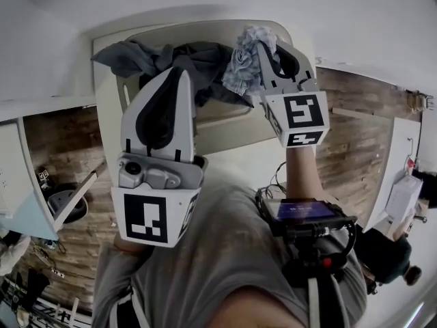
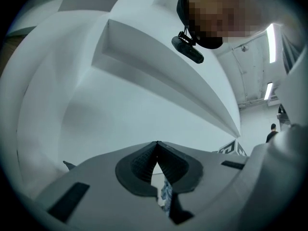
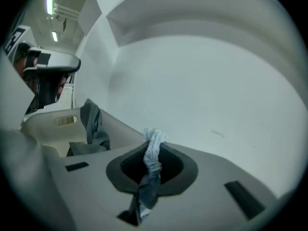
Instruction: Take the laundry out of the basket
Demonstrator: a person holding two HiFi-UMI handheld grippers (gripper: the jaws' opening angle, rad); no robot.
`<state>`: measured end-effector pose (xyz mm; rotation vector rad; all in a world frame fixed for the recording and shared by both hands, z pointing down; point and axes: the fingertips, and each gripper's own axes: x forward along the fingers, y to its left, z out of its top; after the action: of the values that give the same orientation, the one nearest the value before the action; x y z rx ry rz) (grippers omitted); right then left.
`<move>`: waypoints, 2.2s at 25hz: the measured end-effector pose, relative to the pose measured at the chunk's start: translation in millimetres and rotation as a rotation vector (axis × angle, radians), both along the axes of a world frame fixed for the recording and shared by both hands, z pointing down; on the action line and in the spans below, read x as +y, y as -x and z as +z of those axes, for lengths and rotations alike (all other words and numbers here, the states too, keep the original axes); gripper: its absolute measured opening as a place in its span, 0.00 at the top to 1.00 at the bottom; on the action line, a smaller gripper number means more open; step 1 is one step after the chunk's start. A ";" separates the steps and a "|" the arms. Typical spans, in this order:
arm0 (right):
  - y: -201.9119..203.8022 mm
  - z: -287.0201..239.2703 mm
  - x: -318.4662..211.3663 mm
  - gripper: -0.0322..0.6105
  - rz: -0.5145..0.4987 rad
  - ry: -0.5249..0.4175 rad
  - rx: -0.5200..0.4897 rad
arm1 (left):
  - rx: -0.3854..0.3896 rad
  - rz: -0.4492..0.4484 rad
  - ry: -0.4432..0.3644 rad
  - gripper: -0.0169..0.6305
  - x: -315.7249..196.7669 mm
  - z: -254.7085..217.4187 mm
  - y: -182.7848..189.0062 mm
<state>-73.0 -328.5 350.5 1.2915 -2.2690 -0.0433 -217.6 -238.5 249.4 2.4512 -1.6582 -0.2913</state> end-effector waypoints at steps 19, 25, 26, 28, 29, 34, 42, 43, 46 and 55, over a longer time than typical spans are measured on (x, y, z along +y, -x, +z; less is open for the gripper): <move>-105.2 -239.6 113.0 0.90 -0.014 -0.485 -0.234 | -0.080 -0.021 -0.136 0.96 103.6 -56.9 -74.6; -145.1 -252.9 155.4 0.90 0.025 -0.528 -0.215 | -0.085 0.011 -0.161 0.96 124.7 -66.8 -102.6; -153.0 -251.9 161.6 0.90 0.036 -0.528 -0.210 | -0.085 0.016 -0.166 0.96 128.6 -68.3 -107.5; -168.6 -248.3 174.2 0.90 0.055 -0.524 -0.203 | -0.085 0.022 -0.173 0.96 137.3 -70.6 -117.0; -175.9 -246.7 180.5 0.90 0.063 -0.523 -0.201 | -0.085 0.025 -0.176 0.96 141.8 -72.0 -121.7; -202.3 -230.6 196.9 0.90 0.074 -0.493 -0.187 | -0.085 0.041 -0.189 0.96 163.5 -79.3 -143.8; -216.4 -146.1 210.1 0.90 0.105 -0.332 -0.175 | -0.121 0.055 -0.179 0.96 180.9 -75.8 -165.4; -216.7 -135.1 212.6 0.90 0.108 -0.313 -0.186 | -0.128 0.052 -0.176 0.96 182.5 -74.9 -166.0; -214.1 -103.4 218.9 0.90 0.096 -0.275 -0.218 | -0.147 0.045 -0.168 0.96 185.9 -72.2 -168.0; -208.5 10.1 223.8 0.89 0.079 -0.121 -0.286 | -0.219 0.028 -0.140 0.96 199.2 -66.7 -179.0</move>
<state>135.5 -104.7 360.6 1.5344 -2.4825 0.0351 -38.6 -39.4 182.7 2.6924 -1.7388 -0.1441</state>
